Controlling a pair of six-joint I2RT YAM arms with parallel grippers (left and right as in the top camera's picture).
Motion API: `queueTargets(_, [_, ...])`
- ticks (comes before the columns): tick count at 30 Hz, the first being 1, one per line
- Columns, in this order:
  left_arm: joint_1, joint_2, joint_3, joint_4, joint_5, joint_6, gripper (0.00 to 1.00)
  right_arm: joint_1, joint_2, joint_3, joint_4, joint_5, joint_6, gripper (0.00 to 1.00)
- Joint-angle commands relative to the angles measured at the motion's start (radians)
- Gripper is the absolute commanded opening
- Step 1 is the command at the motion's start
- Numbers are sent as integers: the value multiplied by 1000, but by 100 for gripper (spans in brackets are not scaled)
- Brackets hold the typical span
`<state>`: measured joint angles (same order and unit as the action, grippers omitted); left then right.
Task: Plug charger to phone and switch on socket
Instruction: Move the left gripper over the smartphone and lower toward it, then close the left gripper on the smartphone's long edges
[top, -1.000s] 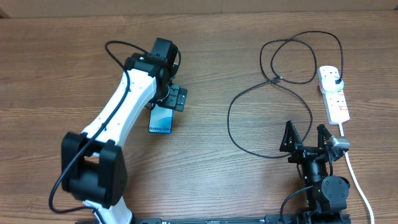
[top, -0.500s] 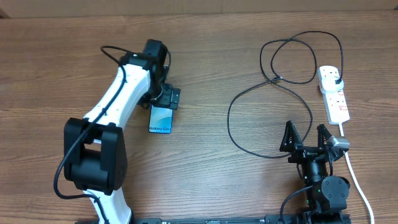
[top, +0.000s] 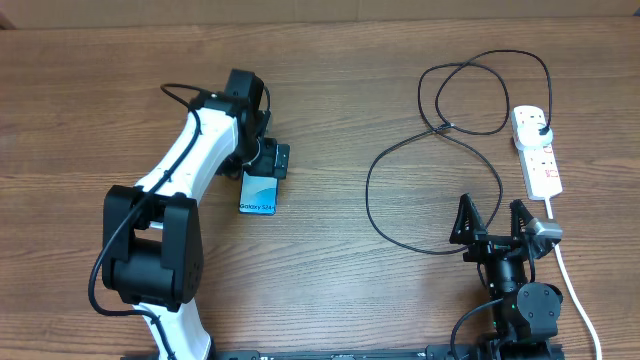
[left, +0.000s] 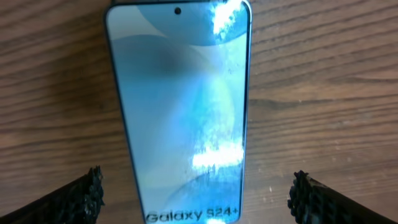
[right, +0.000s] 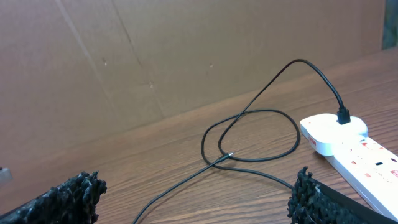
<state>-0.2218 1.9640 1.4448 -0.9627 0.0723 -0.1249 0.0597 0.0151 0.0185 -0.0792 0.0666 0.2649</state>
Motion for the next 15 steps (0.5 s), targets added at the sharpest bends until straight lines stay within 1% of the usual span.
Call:
queueTargets(1, [-4, 11, -69, 51, 15, -41, 100, 2, -7, -11, 3, 2, -11, 100])
queueTargets(5, [-10, 11, -116, 98, 14, -40, 99, 2, -7, -11, 3, 2, -11, 100])
queueTargets(10, [-10, 11, -123, 113, -10, -40, 100, 2, -7, -11, 3, 2, -11, 100])
queueTargets(15, [-10, 11, -141, 166, -38, -40, 100, 2, -7, -11, 3, 2, -11, 100])
